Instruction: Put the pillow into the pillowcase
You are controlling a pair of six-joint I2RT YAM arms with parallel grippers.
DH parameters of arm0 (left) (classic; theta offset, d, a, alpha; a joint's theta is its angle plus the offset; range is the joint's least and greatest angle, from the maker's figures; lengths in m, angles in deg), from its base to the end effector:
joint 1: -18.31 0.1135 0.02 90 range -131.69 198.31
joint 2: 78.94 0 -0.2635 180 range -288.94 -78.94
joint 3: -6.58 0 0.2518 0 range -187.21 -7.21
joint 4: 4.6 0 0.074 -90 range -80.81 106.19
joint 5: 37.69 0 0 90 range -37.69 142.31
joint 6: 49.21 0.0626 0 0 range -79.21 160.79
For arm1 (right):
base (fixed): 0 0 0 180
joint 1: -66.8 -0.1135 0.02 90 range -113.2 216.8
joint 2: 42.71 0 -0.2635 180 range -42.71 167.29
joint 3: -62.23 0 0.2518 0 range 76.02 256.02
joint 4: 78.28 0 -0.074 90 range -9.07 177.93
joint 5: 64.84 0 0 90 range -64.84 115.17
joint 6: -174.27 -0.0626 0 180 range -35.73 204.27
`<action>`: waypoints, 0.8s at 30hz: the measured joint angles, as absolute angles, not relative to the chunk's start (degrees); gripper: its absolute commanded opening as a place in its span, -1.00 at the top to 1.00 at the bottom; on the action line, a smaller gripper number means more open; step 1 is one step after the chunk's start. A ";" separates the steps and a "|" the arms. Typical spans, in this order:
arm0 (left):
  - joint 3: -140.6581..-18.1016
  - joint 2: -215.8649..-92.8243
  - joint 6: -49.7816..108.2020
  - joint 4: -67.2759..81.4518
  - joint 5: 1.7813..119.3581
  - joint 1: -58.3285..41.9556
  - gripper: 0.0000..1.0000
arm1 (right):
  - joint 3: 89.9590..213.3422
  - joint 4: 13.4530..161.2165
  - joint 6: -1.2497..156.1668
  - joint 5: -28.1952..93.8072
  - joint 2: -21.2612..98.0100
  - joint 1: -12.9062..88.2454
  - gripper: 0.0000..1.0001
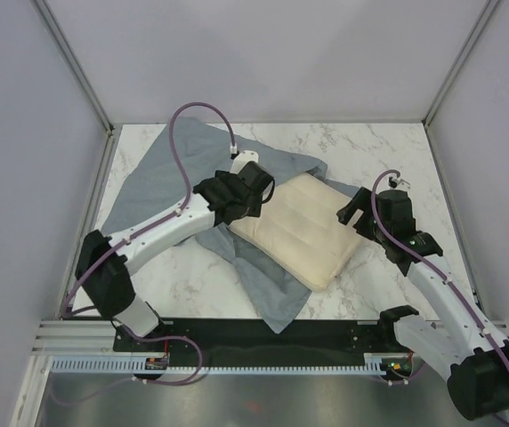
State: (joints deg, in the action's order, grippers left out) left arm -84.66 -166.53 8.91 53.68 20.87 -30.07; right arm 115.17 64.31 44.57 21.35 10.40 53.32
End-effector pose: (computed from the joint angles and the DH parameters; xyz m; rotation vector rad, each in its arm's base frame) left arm 0.2462 -0.2280 0.2889 0.1274 2.3368 0.0226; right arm 0.2166 0.0477 0.2403 0.5486 2.1926 0.4307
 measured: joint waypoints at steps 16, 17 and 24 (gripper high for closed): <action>-93.40 -185.50 25.11 51.87 18.94 -24.45 0.20 | 109.40 67.90 42.06 24.50 12.65 53.43 -0.80; -93.47 -185.52 25.37 51.87 18.70 -24.32 0.32 | 109.12 68.36 42.06 24.50 12.97 53.43 -0.78; -94.12 -185.65 26.40 51.98 15.21 -23.44 0.95 | 106.26 72.18 41.60 24.78 13.63 53.54 -0.21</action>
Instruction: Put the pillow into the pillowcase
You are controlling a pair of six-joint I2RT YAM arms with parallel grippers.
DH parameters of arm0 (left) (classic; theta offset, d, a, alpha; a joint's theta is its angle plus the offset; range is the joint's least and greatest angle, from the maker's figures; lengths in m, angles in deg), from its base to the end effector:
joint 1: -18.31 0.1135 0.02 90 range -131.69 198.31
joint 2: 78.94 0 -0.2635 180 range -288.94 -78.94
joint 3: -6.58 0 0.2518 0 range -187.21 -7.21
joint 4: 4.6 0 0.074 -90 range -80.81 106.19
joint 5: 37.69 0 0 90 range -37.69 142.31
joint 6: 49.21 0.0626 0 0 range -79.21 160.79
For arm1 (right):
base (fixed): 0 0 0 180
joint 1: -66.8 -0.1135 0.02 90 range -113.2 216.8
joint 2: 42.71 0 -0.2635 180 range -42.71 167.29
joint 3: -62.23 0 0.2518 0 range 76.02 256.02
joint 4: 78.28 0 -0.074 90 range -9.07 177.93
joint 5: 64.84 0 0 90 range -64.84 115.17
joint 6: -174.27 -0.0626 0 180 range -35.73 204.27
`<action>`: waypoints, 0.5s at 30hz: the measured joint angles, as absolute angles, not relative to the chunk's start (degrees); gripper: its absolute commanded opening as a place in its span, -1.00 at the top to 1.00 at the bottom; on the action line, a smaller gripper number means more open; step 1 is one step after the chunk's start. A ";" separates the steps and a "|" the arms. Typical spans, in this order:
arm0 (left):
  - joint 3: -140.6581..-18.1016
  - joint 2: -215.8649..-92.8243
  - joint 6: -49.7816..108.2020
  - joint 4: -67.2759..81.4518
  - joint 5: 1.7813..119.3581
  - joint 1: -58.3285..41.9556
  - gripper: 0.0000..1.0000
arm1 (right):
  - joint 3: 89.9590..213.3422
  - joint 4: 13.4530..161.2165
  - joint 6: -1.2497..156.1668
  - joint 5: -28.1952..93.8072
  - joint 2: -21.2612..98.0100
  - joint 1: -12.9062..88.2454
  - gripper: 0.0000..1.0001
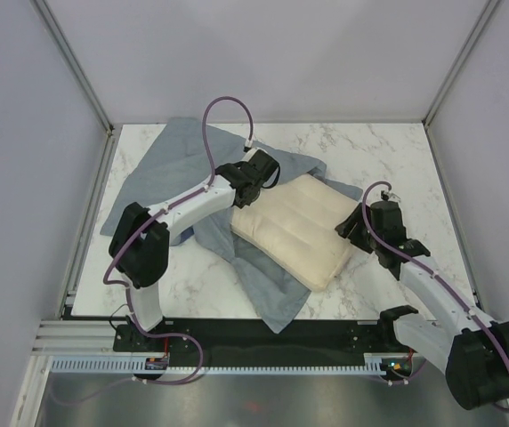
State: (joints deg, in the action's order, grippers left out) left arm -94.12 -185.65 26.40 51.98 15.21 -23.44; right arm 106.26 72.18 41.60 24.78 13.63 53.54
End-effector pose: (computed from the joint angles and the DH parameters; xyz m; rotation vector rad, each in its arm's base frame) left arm 0.3260 -0.2403 0.2295 0.3757 2.3716 0.4340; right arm 0.2159 0.0505 0.1880 0.6003 2.2738 0.4858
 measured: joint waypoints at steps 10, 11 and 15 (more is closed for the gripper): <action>-95.46 -181.37 28.17 52.37 24.47 -26.68 0.95 | 104.33 81.36 38.45 30.25 17.94 53.80 1.00; -95.76 -180.82 28.17 52.24 26.81 -27.79 0.95 | 104.40 82.41 38.10 30.99 18.68 53.78 1.00; -96.03 -179.71 27.97 50.75 41.72 -31.86 0.95 | 106.39 84.16 37.31 32.35 21.24 52.91 1.00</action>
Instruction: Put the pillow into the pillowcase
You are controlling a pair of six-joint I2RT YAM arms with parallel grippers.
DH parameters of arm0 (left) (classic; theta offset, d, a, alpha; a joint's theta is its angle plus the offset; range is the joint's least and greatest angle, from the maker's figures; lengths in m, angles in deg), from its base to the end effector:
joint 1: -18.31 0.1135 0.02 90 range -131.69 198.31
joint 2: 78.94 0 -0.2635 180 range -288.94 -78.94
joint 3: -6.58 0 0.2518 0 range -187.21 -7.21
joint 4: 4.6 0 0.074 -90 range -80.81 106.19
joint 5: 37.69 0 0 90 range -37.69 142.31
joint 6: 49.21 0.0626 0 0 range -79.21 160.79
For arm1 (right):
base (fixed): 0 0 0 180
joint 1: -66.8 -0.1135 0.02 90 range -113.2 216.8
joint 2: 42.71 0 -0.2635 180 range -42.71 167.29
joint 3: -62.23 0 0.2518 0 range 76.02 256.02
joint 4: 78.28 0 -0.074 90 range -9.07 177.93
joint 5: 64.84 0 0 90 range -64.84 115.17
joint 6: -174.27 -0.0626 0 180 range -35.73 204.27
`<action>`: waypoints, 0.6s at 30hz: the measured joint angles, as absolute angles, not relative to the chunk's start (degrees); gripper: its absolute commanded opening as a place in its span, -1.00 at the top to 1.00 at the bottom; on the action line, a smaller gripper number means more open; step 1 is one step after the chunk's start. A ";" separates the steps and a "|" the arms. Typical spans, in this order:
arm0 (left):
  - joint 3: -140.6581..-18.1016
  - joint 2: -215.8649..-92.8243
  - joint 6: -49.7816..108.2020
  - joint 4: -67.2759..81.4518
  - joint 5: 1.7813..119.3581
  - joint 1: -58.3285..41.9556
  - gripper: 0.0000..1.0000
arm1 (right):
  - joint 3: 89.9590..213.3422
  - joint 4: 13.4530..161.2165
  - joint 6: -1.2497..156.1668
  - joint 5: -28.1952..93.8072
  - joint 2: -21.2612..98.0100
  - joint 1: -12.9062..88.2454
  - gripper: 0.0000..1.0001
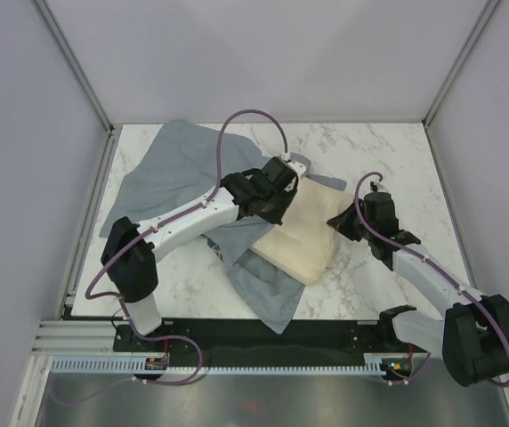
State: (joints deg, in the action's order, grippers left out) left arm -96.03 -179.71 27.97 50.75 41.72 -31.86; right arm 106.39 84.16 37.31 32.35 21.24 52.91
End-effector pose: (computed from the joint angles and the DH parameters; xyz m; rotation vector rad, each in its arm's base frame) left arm 0.2660 -0.3010 0.2715 0.7269 2.3889 -0.2326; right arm 0.2402 0.0675 0.1824 0.5895 2.2383 0.7050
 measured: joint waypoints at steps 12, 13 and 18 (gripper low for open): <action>-90.69 -175.99 23.84 41.77 71.58 -31.23 0.95 | 119.30 83.20 39.39 30.97 22.61 42.94 0.95; -90.34 -175.71 23.58 41.88 71.31 -30.79 0.95 | 119.17 83.18 39.54 31.19 23.29 42.94 0.91; -89.23 -174.03 23.03 46.05 60.78 -30.42 0.95 | 116.48 82.67 41.18 33.24 27.40 42.76 0.86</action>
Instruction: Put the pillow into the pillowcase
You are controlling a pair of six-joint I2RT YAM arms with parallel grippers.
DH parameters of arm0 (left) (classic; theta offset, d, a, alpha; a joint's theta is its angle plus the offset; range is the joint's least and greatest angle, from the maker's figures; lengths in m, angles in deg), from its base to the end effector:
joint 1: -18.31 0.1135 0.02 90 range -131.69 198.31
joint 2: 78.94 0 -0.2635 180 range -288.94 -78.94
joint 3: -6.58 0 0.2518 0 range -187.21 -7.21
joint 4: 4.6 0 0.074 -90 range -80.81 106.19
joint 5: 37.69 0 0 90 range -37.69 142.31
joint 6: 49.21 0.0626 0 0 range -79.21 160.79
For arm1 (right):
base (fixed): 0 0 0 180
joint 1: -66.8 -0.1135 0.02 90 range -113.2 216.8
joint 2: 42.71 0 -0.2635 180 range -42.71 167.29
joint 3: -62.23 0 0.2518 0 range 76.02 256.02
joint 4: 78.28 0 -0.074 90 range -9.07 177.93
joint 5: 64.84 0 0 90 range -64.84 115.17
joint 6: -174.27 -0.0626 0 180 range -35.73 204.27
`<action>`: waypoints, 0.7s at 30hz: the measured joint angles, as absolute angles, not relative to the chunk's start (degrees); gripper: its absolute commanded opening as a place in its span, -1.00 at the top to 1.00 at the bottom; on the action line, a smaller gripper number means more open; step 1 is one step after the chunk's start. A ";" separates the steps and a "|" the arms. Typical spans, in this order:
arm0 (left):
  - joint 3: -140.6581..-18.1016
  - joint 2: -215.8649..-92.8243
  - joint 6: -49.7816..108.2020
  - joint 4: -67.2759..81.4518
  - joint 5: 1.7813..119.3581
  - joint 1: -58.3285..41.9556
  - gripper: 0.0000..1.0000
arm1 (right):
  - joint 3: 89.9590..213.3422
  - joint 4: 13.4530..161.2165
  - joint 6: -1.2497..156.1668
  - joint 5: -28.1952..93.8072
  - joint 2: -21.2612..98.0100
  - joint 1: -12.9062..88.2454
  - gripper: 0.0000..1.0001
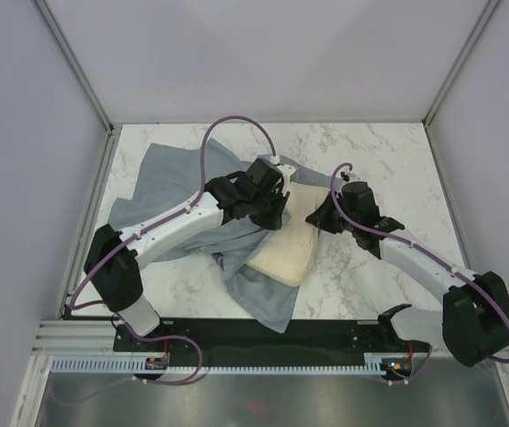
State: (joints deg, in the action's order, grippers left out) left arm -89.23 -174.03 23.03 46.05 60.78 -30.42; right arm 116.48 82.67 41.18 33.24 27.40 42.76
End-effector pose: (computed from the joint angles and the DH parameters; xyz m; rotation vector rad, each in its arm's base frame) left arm 0.2455 -0.2937 0.2751 0.7483 2.4428 -0.6687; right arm 0.2559 0.1238 0.2146 0.2959 2.2735 0.7955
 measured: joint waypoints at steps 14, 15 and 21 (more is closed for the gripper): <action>-89.08 -169.85 23.23 54.93 42.70 -30.92 -0.64 | 119.33 86.50 42.32 38.66 36.82 32.97 0.30; -89.08 -169.81 23.40 55.15 41.37 -31.64 -0.69 | 119.35 86.37 42.38 38.36 36.89 32.95 0.25; -89.80 -171.12 23.73 57.11 32.52 -38.94 -0.82 | 118.06 85.12 42.30 33.72 29.41 35.42 0.04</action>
